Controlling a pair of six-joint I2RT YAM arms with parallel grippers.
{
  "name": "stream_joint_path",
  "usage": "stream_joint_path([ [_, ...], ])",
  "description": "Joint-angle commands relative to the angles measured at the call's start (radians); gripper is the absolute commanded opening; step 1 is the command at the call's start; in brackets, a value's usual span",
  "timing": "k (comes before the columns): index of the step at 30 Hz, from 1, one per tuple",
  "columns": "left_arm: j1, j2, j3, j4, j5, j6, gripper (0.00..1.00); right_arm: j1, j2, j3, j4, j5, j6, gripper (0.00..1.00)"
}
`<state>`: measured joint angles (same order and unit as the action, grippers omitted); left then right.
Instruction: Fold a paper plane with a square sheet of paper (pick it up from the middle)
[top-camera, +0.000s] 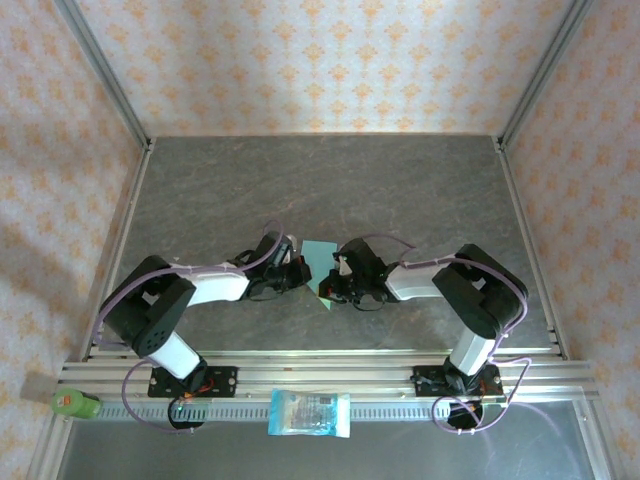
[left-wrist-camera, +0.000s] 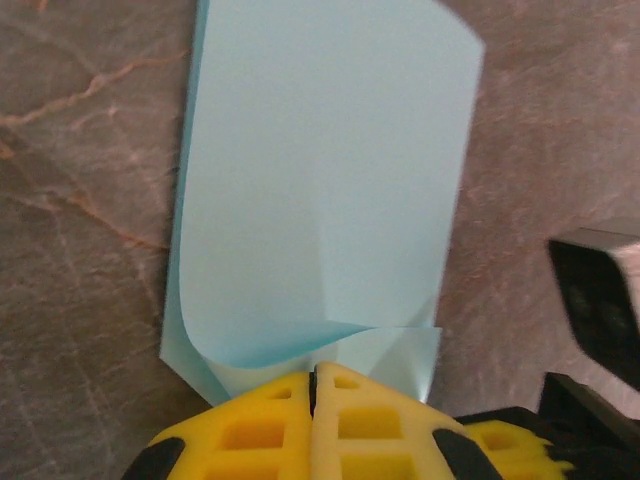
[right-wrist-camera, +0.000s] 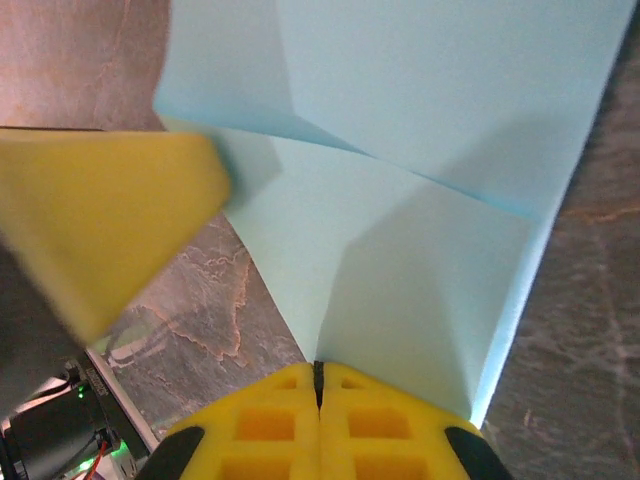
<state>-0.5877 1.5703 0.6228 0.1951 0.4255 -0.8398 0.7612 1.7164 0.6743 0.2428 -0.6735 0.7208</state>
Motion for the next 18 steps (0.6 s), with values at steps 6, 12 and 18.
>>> stream_joint_path([
  [6, -0.027, -0.022, -0.028, 0.078, 0.062, -0.031, 0.00, -0.025, 0.005, -0.045, -0.113, 0.048, -0.027, 0.00],
  [12, -0.030, 0.020, -0.043, 0.095, 0.013, -0.041, 0.00, -0.026, 0.008, -0.046, -0.112, 0.045, -0.033, 0.00],
  [18, 0.033, 0.076, -0.053, 0.073, -0.036, -0.051, 0.00, -0.026, 0.006, -0.069, -0.112, 0.039, -0.044, 0.00],
])
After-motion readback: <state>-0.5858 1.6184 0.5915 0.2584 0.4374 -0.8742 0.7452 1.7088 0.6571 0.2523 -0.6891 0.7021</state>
